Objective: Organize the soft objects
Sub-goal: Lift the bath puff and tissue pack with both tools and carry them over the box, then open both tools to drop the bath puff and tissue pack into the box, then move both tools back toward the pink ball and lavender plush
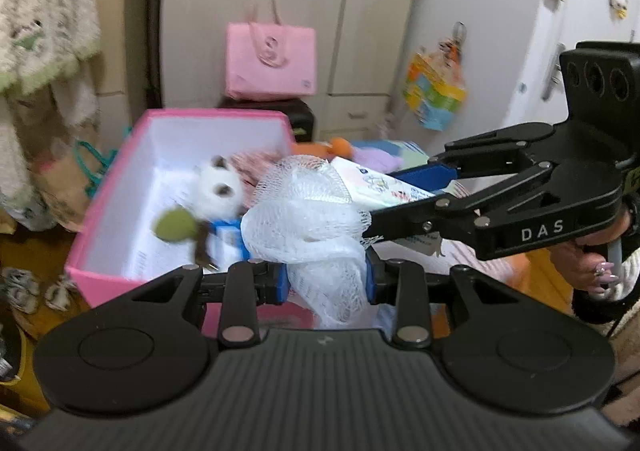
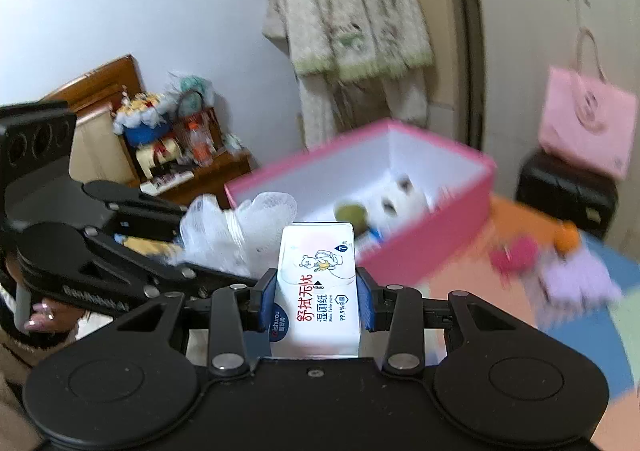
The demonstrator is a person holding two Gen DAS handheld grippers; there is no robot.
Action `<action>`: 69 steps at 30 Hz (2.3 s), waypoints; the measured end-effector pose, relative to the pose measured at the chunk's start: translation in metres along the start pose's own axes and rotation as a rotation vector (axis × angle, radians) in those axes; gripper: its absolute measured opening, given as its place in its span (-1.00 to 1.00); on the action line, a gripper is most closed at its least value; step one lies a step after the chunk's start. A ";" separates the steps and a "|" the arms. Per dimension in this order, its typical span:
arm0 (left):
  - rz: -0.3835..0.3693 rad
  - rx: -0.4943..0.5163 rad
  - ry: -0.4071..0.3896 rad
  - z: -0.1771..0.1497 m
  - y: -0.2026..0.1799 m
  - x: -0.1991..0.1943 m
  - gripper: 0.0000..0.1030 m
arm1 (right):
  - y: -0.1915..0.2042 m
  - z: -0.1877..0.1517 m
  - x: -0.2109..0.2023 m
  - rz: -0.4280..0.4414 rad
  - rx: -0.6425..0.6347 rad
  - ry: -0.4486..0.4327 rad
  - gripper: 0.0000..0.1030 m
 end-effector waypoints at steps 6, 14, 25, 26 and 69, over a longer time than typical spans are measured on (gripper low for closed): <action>0.064 -0.026 -0.003 0.018 0.044 0.017 -0.37 | -0.012 0.040 0.041 0.065 0.001 -0.010 -0.13; 0.104 -0.044 0.095 0.017 0.085 0.066 -0.37 | -0.044 0.048 0.104 0.099 0.098 0.072 -0.13; 0.189 0.039 0.203 0.005 0.102 0.101 -0.37 | -0.070 0.037 0.159 0.087 0.218 0.170 -0.12; 0.190 0.040 0.209 0.004 0.102 0.103 -0.36 | -0.071 0.037 0.162 0.090 0.228 0.173 -0.12; 0.136 0.107 0.126 0.024 0.024 -0.020 0.31 | -0.006 0.029 0.024 -0.077 -0.049 0.121 0.01</action>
Point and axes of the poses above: each gripper's, at about its wrist camera, not at the fingertips, and x roughly the way its jaws point, y to its left, z to its top, the point moved 6 cm from there along x, roughly the way its jaws point, and after that the axes turned 7 degrees about z, right-handed, at the moved point
